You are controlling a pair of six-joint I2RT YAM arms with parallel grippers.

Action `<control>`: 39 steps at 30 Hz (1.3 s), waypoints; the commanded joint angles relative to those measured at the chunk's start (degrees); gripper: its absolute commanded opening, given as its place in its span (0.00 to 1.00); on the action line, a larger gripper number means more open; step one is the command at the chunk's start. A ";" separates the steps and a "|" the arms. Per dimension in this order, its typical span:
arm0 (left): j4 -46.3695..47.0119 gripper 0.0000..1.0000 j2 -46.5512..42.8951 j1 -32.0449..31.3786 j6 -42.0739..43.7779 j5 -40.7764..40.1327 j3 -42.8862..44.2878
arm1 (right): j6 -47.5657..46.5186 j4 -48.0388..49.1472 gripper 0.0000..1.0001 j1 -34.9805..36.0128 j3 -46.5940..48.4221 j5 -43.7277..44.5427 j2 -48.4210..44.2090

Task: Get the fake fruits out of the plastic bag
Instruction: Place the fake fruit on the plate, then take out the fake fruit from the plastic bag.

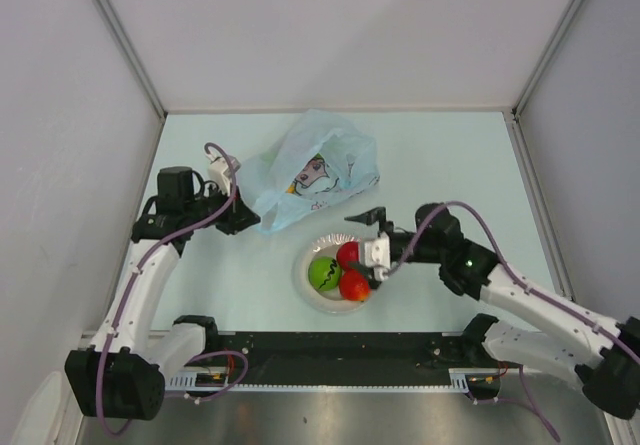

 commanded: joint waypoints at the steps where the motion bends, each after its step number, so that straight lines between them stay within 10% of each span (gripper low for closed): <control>1: -0.73 0.00 -2.52 0.15 0.51 0.71 1.92 | 15.02 13.32 0.95 -4.03 8.88 6.24 14.46; 13: -6.52 0.00 -4.02 0.41 5.78 1.59 9.48 | 28.86 11.44 0.36 -7.57 44.57 7.39 55.17; 17: -10.46 0.00 -3.49 0.41 9.46 2.03 14.91 | 29.20 7.11 0.30 -6.42 50.29 9.85 62.81; 21: -19.24 0.00 -2.53 0.59 17.72 3.17 19.93 | 33.25 11.30 0.45 -5.89 54.51 18.87 67.30; 25: -30.33 0.00 0.11 0.59 24.50 1.69 24.68 | 28.61 17.65 0.96 -4.05 55.48 26.19 70.47; 39: -25.86 0.00 -1.29 0.59 25.47 -7.90 17.31 | 18.84 -4.48 0.99 -6.50 84.46 15.74 91.56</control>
